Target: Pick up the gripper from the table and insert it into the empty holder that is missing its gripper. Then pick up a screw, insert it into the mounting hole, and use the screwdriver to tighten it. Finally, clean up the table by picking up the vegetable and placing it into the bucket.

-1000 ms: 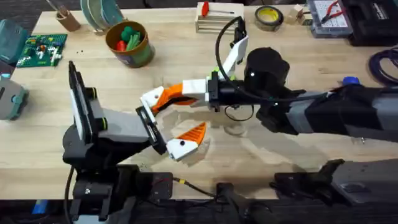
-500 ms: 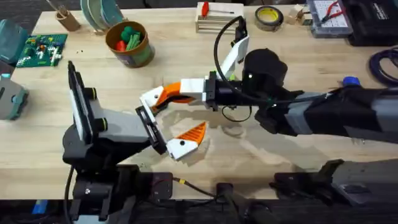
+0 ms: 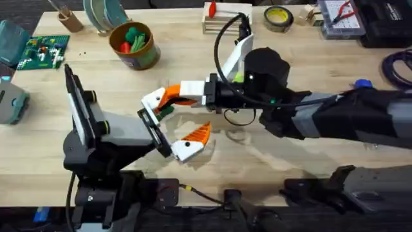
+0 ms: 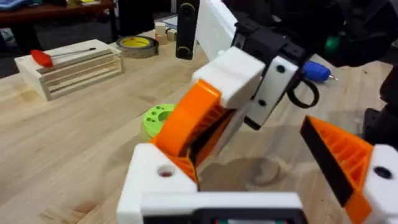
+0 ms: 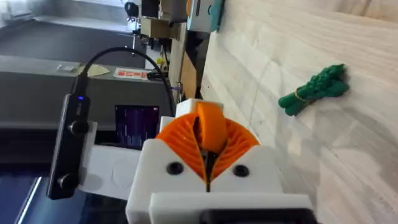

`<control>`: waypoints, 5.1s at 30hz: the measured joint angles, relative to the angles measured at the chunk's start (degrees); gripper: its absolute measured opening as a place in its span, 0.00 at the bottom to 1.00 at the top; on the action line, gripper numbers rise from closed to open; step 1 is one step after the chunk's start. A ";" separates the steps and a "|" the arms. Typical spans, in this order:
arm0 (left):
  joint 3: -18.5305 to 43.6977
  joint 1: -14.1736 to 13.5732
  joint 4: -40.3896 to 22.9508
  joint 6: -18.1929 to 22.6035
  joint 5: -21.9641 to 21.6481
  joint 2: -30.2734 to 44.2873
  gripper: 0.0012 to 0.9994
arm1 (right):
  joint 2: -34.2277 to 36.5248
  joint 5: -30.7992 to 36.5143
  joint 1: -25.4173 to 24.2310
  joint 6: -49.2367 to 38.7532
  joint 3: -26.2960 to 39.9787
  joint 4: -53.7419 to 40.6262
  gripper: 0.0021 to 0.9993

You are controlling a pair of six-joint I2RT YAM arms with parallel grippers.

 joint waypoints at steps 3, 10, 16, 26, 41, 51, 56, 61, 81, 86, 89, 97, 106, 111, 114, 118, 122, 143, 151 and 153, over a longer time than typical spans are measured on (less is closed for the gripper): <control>0.00 0.01 0.01 0.00 -0.14 0.00 0.99 | 0.00 0.15 0.09 -0.42 0.17 -0.32 0.00; 0.00 -0.02 -0.02 0.08 0.44 0.00 0.99 | 0.02 -3.29 -1.12 -1.94 0.34 -0.64 0.00; 0.02 -0.22 -0.31 0.68 3.00 0.00 0.99 | 0.76 -12.90 -4.82 -3.14 0.54 -0.75 0.03; 0.00 -2.15 -1.18 2.52 9.87 -0.11 0.99 | 1.51 -27.76 -8.09 -4.41 0.68 -1.40 0.39; -0.11 -2.62 -1.76 2.84 13.97 -0.13 0.99 | 1.53 -33.73 -14.55 -5.45 1.24 -1.17 0.85; -0.11 -2.62 -1.76 2.84 14.02 -0.13 0.99 | 1.51 -33.28 -22.64 -8.33 1.28 -1.15 0.88; -0.11 -2.62 -1.76 2.84 14.02 -0.13 0.99 | 1.51 -32.83 -27.64 -11.88 1.93 -1.17 0.89; -0.11 -2.62 -1.76 2.84 14.02 -0.11 0.99 | 1.52 -31.56 -32.54 -16.28 5.14 -1.64 0.89; -0.11 -2.62 -1.82 2.84 14.06 -0.12 0.99 | -6.29 -5.10 -34.26 -57.71 25.71 -57.40 0.89; -0.11 -2.62 -2.26 2.85 14.55 -0.13 0.99 | -15.08 3.58 -33.99 -65.32 26.15 -69.47 0.89; -0.11 -2.62 -2.33 2.86 14.91 -0.12 0.99 | -18.73 9.16 -32.16 -67.56 26.42 -76.33 0.89; -0.11 -2.62 -2.38 2.86 15.29 -0.11 0.99 | -17.36 17.87 -24.32 -69.56 26.50 -81.48 0.89; -0.11 -2.62 -2.38 2.86 15.29 -0.13 0.99 | -11.41 20.47 -19.52 -69.79 26.50 -81.74 0.89; -0.11 -2.62 -2.38 2.86 15.29 -0.11 0.99 | -6.77 25.75 -15.46 -69.99 26.50 -81.64 0.89; -0.11 -2.62 -2.38 2.86 15.29 -0.11 0.99 | -4.64 29.21 -13.18 -69.97 26.50 -81.49 0.88; -0.11 -2.62 -2.38 2.86 15.29 -0.11 0.99 | -2.77 33.17 -11.55 -69.37 26.50 -81.21 0.88; -0.11 -2.62 -2.38 2.86 15.29 -0.13 0.99 | -0.61 35.39 -11.49 -68.57 26.50 -80.23 0.86; -0.11 -2.62 -2.38 2.86 15.29 -0.11 0.99 | 3.39 36.39 -11.47 -67.11 26.50 -74.17 0.83; -0.11 -2.62 -2.38 2.85 15.29 -0.11 0.99 | 5.16 36.39 -11.47 -67.08 26.50 -74.11 0.78; -0.11 -2.62 -2.38 2.86 15.29 -0.11 0.99 | 5.51 36.39 -11.47 -67.06 26.50 -74.22 0.77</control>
